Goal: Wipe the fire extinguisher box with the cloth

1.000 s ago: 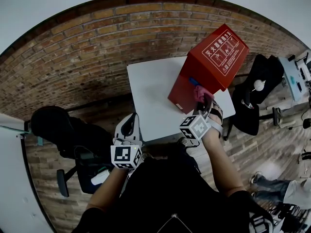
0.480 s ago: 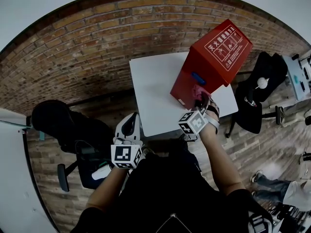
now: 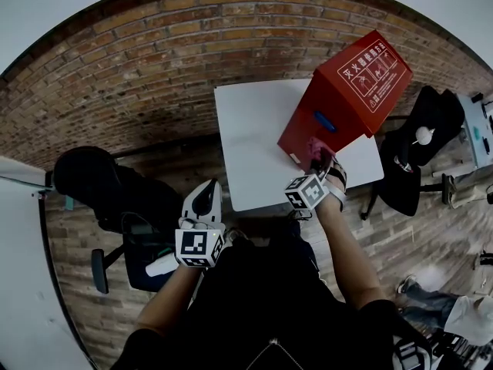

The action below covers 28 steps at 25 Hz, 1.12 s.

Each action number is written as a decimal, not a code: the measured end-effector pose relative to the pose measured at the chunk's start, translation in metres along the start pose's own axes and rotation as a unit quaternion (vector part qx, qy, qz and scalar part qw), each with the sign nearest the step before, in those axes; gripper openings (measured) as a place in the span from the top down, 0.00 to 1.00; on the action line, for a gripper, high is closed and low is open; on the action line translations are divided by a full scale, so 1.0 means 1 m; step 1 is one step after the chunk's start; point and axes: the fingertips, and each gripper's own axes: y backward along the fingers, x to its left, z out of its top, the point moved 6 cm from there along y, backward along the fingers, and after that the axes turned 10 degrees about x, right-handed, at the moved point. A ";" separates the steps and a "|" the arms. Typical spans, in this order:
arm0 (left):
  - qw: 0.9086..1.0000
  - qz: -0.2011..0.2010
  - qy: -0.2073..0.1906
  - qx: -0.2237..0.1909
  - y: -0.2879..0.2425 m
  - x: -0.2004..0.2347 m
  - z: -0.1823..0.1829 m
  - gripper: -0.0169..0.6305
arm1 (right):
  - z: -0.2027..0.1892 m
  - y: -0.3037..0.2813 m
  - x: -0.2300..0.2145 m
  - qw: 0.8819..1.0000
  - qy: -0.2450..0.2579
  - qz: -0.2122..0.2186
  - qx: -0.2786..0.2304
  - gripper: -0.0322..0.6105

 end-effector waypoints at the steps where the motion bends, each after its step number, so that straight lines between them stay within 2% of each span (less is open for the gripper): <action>1: 1.000 0.001 0.000 0.001 0.001 0.001 -0.001 0.93 | -0.001 -0.002 0.003 1.000 -0.002 0.004 0.001 0.79; 18: 1.000 0.019 0.000 0.023 0.006 0.005 -0.013 0.93 | -0.015 -0.044 0.053 0.998 -0.012 0.062 0.018 0.79; 28: 0.999 0.032 0.004 0.041 0.011 0.007 -0.026 0.93 | -0.019 -0.066 0.085 0.996 -0.001 0.079 0.030 0.79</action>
